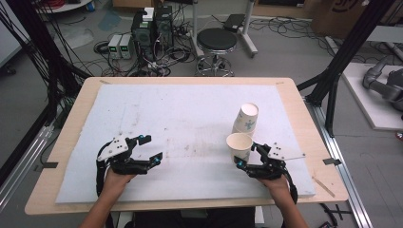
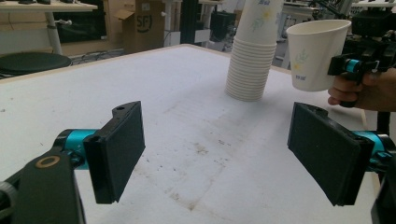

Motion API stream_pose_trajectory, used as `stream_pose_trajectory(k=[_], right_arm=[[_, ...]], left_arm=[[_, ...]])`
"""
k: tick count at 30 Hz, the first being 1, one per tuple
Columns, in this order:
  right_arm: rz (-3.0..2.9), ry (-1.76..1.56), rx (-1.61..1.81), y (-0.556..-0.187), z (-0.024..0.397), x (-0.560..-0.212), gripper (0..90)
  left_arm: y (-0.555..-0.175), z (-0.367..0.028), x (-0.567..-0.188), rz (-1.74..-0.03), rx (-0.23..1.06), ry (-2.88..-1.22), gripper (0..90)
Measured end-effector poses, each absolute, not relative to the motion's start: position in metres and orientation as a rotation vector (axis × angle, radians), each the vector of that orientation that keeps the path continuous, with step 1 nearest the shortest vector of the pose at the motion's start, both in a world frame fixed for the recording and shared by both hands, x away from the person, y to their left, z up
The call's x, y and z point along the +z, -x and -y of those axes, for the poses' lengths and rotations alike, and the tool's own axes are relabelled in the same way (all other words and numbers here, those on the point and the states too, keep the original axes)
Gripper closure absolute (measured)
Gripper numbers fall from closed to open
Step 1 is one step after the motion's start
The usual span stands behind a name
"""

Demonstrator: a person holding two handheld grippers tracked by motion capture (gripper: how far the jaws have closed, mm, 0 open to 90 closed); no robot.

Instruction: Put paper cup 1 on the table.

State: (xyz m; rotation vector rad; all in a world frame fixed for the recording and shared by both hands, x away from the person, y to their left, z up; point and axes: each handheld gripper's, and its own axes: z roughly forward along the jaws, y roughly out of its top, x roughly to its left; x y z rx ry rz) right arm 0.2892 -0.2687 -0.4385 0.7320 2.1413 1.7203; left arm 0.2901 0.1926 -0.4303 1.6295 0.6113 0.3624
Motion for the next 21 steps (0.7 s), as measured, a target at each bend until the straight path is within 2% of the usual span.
stream_pose_trajectory(k=[12,21], right_arm=[[-2.288,-0.7,1.541,-0.309,0.214,-0.447,33.0],[-2.4,-0.784,1.356,-0.317,0.207,-0.449,33.1]], left_arm=[[-0.291,-0.193,-0.432,-0.613,0.363,-1.636,18.9],[-0.29,-0.193,-0.432,-0.615,0.366,-1.636,18.9]])
